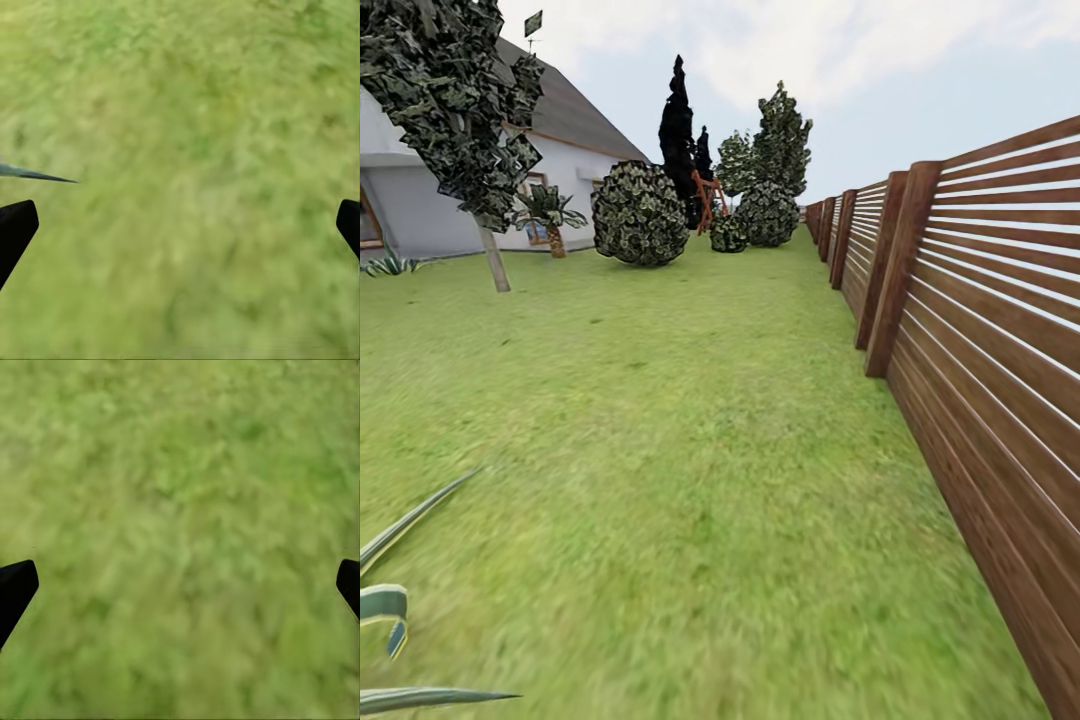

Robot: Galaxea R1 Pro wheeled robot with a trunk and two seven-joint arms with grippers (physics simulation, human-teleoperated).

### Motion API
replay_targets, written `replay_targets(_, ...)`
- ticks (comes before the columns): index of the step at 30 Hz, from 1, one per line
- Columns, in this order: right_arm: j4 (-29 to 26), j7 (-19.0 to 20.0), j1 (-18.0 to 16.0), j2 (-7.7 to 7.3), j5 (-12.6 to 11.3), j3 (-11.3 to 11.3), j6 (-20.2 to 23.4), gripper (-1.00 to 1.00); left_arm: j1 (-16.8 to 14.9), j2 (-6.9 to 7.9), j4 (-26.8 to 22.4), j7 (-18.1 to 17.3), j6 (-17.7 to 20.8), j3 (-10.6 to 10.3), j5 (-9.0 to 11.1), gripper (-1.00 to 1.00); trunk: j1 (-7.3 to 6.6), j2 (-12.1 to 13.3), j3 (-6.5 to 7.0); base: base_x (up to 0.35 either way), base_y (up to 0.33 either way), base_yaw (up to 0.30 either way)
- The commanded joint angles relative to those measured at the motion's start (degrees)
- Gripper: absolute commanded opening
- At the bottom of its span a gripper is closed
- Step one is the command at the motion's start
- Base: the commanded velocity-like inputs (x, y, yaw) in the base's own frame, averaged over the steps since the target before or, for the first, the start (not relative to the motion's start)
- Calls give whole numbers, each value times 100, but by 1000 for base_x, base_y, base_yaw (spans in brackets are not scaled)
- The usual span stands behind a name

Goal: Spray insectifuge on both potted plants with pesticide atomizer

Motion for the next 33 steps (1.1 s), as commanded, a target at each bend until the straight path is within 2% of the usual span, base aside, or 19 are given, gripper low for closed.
replay_targets(1,4,-1,-3,-1,3,-5,-18,100,-4,-2,5,-59,-6,36,35,100,3,-2,-5,336,-103,33)
replay_targets(14,4,0,-3,-2,3,-5,-18,100,-5,-2,5,-59,1,46,35,100,3,-2,-5,336,-85,4)
replay_targets(33,4,-4,-3,1,3,-5,-18,100,-4,-2,5,-59,-9,50,41,100,3,-2,-5,336,-6,7)
